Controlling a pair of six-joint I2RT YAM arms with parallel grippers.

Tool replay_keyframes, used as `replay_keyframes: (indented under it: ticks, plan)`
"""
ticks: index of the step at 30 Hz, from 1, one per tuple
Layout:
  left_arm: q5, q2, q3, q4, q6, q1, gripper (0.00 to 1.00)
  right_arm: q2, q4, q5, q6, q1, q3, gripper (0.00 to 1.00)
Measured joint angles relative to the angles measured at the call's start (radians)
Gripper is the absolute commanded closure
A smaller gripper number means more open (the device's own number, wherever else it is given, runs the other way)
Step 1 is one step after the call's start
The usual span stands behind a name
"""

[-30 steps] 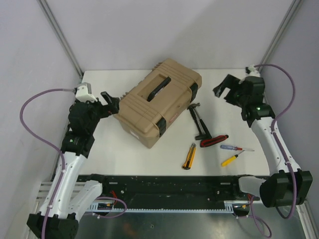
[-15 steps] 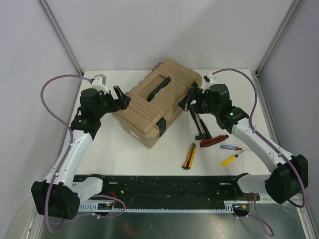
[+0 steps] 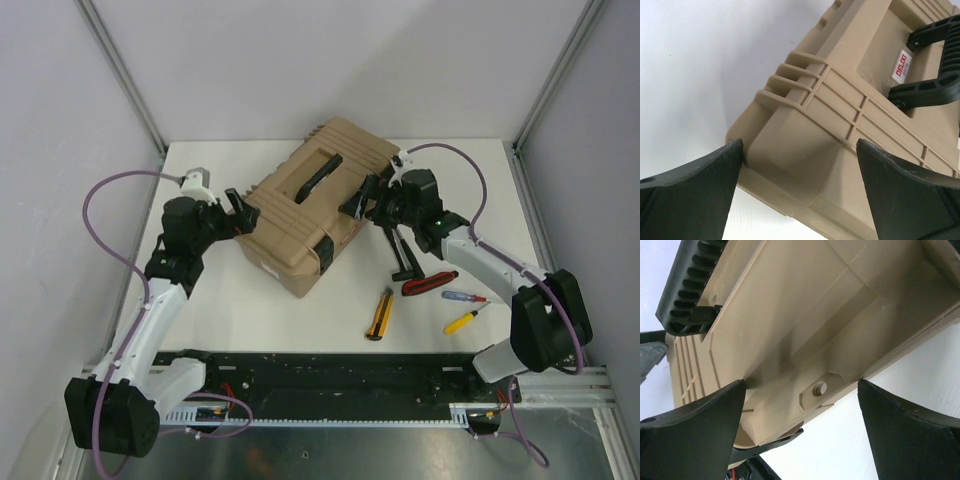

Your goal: Pack the tool kit

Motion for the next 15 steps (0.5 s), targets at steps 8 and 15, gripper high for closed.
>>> replay_keyframes:
  ticks: [8, 15]
  plan:
    - [0.02, -0.059, -0.058, 0.039, -0.027, -0.007, 0.02, 0.1, 0.19, -0.096, 0.048, -0.074, -0.003, 0.03]
    - [0.021, -0.086, -0.077, 0.041, -0.027, -0.037, 0.01, 0.193, 0.367, -0.179, 0.095, -0.133, -0.003, 0.01]
